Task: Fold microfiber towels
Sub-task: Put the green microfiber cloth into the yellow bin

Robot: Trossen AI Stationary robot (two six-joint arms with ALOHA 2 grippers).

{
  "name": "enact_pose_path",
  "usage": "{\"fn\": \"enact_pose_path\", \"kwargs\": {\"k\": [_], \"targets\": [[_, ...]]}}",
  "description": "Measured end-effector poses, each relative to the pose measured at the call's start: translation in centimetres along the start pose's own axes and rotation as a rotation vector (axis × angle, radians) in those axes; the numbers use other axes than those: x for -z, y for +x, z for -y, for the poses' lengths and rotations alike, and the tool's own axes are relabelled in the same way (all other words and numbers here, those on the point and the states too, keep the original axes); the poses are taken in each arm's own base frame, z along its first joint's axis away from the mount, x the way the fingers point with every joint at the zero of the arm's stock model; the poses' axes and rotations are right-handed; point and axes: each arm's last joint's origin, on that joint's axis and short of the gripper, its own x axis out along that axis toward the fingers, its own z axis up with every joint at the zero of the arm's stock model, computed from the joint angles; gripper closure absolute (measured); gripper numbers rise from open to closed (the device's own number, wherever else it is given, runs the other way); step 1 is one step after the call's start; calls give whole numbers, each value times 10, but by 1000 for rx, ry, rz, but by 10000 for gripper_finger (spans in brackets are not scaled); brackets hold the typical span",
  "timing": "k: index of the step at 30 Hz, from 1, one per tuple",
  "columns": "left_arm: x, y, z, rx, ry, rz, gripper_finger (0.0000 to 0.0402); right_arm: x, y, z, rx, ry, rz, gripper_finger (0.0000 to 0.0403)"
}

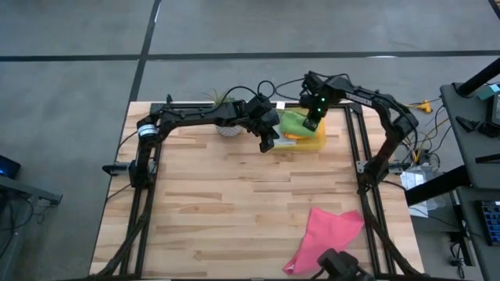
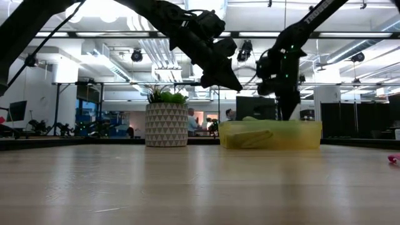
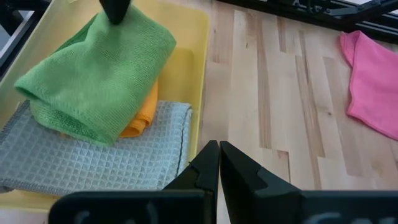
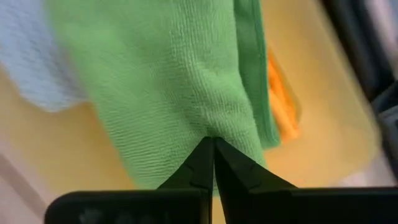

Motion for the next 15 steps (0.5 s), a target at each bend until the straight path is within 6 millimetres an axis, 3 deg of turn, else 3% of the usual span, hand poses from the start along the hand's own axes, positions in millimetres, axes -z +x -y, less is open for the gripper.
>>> {"fn": "enact_pose_path", "kwargs": {"k": [4, 8, 15], "targets": [[0, 0, 0, 0, 0, 0, 402, -3, 22, 5, 23, 23, -77, 394], [0, 0, 1, 5, -5, -1, 402, -15, 36, 13, 111, 22, -20, 394], [4, 0, 8, 25, -5, -48, 402, -22, 19, 14, 151, 15, 89, 394]]}}
